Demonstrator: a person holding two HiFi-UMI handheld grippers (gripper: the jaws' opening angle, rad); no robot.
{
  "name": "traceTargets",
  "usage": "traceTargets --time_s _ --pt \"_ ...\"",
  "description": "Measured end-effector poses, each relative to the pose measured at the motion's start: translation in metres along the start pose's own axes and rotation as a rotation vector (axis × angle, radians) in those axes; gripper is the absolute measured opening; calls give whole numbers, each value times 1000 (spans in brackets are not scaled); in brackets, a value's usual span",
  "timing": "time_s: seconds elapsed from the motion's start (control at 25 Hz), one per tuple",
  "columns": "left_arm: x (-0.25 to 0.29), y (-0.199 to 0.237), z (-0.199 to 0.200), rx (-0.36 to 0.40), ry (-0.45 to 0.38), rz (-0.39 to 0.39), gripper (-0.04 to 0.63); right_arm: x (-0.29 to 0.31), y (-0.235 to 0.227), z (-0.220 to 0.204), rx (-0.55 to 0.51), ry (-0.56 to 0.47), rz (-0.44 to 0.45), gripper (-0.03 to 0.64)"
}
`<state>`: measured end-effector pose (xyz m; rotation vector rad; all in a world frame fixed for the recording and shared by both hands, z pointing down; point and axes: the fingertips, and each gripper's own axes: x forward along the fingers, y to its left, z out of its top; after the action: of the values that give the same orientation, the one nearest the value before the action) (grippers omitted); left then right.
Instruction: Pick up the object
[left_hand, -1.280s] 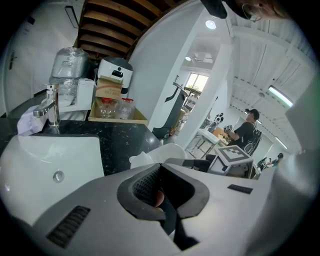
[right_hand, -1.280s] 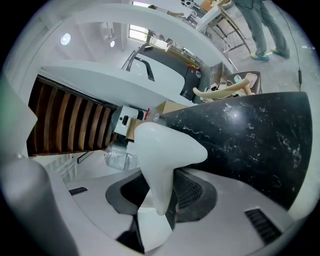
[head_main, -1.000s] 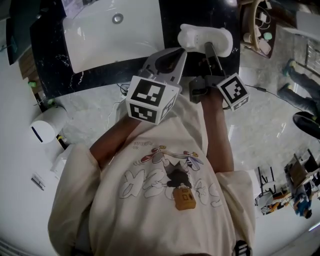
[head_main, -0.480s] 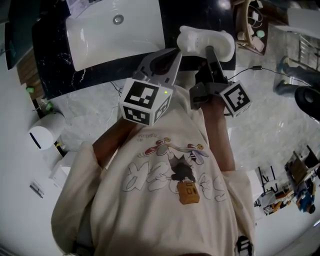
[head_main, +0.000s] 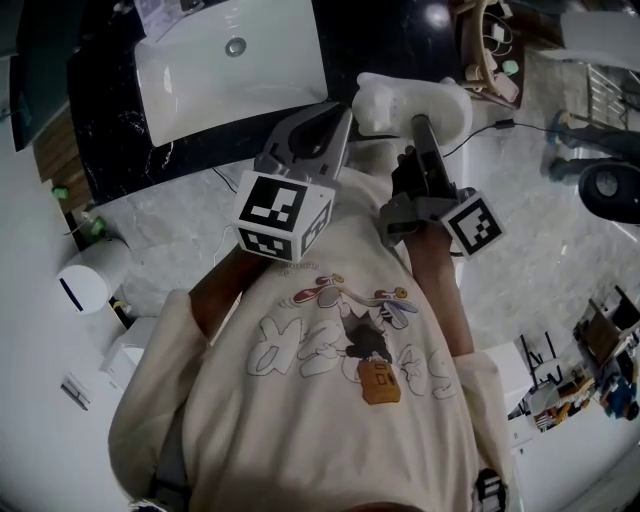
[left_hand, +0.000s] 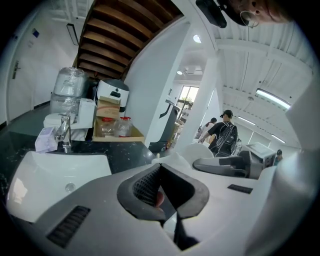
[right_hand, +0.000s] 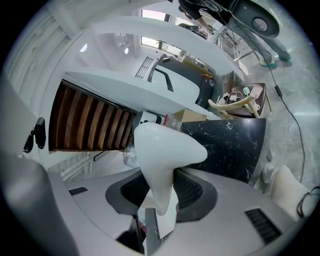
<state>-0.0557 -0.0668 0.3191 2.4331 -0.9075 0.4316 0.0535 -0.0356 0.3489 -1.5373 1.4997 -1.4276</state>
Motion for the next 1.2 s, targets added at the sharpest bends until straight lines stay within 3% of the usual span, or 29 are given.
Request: traceTargets --time_s 0.36,1.2 --pt "-14 -6 4 21 -27 15 3 -34 21 0 18 -33 23 149" --pt "-15 -6 3 22 -16 32 3 -37 21 -7 25 -18 25 146"
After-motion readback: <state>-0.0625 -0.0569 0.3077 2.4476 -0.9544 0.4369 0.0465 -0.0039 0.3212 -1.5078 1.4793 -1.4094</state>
